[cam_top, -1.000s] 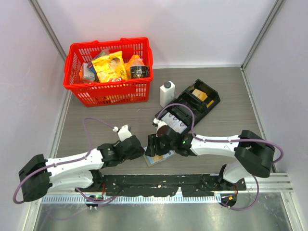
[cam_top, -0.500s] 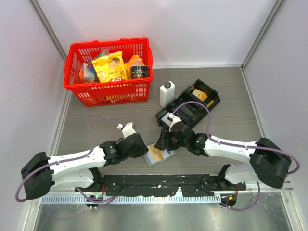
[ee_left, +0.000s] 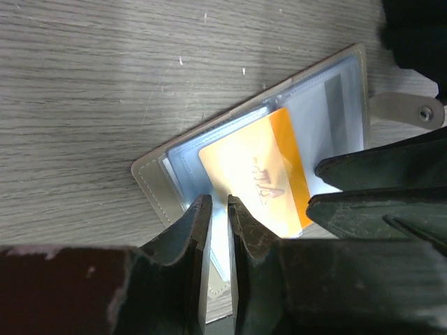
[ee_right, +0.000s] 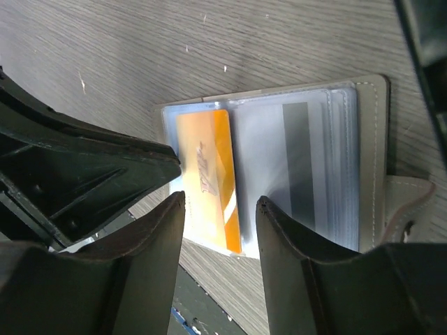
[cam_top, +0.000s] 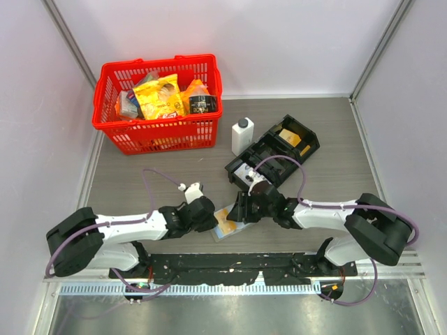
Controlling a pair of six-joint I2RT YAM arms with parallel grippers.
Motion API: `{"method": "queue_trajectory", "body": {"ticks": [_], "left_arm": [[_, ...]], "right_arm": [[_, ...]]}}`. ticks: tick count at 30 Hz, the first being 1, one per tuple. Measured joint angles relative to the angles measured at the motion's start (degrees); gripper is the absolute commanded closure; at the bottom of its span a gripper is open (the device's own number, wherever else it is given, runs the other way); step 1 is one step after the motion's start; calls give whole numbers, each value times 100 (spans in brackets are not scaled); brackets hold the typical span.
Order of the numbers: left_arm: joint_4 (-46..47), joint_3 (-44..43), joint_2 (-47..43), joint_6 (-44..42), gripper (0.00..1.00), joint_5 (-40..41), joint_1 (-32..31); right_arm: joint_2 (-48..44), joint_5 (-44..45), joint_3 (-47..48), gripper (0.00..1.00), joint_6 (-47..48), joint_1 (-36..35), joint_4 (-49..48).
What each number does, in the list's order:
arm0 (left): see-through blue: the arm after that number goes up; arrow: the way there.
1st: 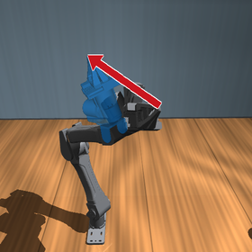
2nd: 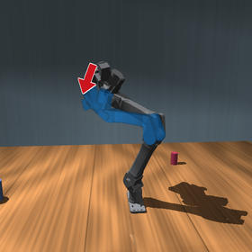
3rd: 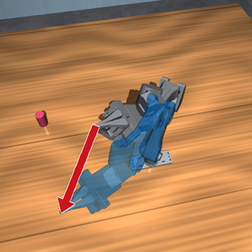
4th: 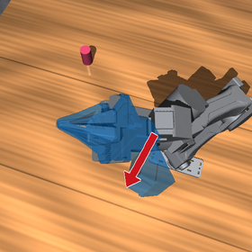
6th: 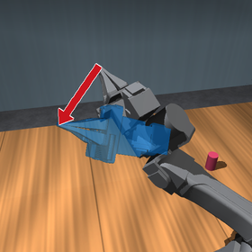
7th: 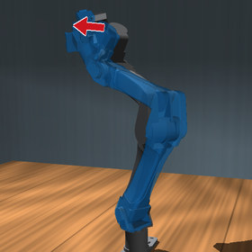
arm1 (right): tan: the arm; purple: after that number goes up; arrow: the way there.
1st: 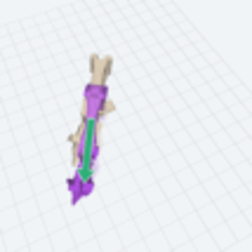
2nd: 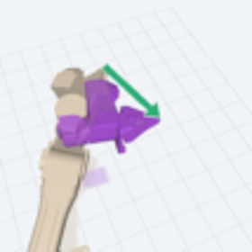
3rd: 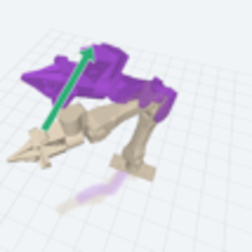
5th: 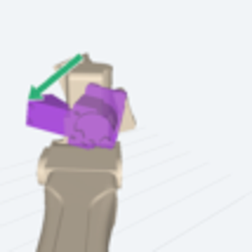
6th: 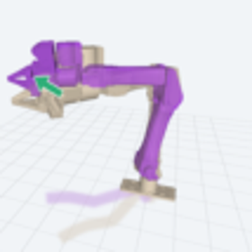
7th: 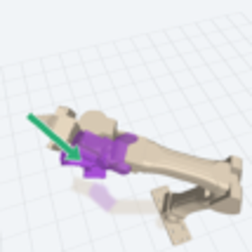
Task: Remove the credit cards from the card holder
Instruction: Remove the credit card from the card holder.
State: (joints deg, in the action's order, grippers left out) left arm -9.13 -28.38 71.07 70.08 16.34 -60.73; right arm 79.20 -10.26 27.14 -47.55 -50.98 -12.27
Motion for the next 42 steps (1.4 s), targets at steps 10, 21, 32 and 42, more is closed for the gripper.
{"method": "queue_trajectory", "body": {"ticks": [10,21,32,42], "left_arm": [[741,282,201,490,82,-61,76],[846,363,162,627,83,-118,125],[820,363,144,629,83,-127,142],[802,363,140,614,84,-175,179]], "right_arm": [[188,-319,-190,58,-208,92,-610],[223,-568,-496,86,-317,264,-938],[188,-778,-590,99,-363,428,-1086],[-164,-933,-748,99,-328,776,-925]]}}
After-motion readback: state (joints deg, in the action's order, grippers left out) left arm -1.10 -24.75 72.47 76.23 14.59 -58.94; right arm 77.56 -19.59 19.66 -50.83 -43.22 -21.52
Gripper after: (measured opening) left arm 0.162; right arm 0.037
